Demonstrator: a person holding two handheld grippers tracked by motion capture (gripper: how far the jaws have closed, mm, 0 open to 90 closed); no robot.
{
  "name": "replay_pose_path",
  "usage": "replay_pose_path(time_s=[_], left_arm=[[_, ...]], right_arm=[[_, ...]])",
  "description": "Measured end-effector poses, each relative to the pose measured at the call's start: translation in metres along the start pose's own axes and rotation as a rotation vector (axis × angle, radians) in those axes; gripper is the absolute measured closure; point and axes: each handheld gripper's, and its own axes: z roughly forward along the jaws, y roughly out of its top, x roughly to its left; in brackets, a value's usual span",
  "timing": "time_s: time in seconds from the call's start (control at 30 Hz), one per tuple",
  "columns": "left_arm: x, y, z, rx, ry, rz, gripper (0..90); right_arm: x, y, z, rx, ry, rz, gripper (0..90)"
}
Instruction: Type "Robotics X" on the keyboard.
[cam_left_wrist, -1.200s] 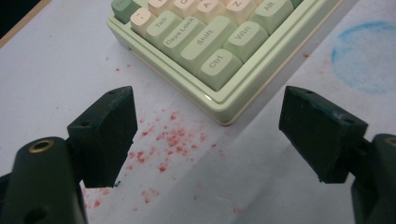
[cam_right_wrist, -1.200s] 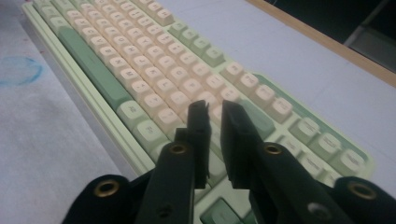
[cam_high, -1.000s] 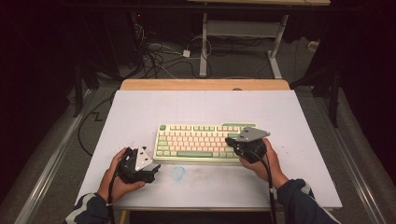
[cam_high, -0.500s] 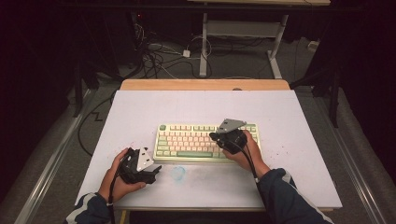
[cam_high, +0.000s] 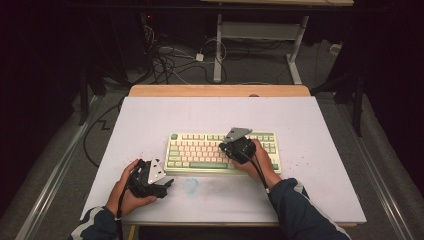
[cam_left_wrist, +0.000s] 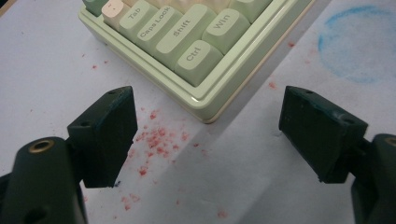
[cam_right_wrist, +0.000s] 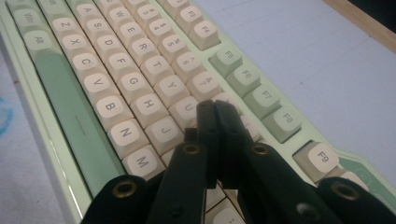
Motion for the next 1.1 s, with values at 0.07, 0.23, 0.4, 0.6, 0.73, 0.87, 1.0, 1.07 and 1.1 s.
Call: replay_pose_path(time_s=[0.07, 0.23, 0.4, 0.6, 0.73, 0.87, 1.0, 1.07, 1.1], left_arm=[[0.000, 0.000, 0.000, 0.004, -0.002, 0.001, 18.2], [0.000, -0.002, 0.001, 0.013, -0.002, 0.004, 18.2], [0.000, -0.002, 0.001, 0.014, -0.003, 0.004, 18.2], [0.000, -0.002, 0.001, 0.012, -0.002, 0.001, 18.2], [-0.001, -0.001, 0.001, 0.009, -0.003, 0.000, 18.2], [0.000, -0.001, 0.001, 0.009, -0.003, 0.000, 18.2], [0.000, 0.000, 0.001, 0.006, -0.002, -0.001, 18.2], [0.000, 0.000, 0.001, 0.004, -0.001, -0.003, 18.2], [0.000, 0.000, 0.001, 0.004, 0.000, -0.003, 18.2]], right_arm=[[0.000, 0.000, 0.002, 0.007, -0.004, 0.001, 90.0], [0.000, 0.000, 0.004, 0.010, -0.007, 0.000, 90.0], [0.003, 0.001, 0.006, 0.039, -0.003, -0.021, 90.0], [-0.001, 0.001, -0.002, 0.011, -0.002, 0.008, 89.7], [-0.002, 0.001, -0.008, -0.011, 0.002, 0.020, 88.5], [-0.002, 0.001, -0.015, -0.034, -0.001, 0.021, 86.6], [-0.002, 0.002, -0.022, -0.064, -0.006, 0.025, 84.0], [-0.002, 0.002, -0.025, -0.076, -0.010, 0.024, 82.6], [-0.002, 0.002, -0.027, -0.079, -0.011, 0.030, 81.4]])
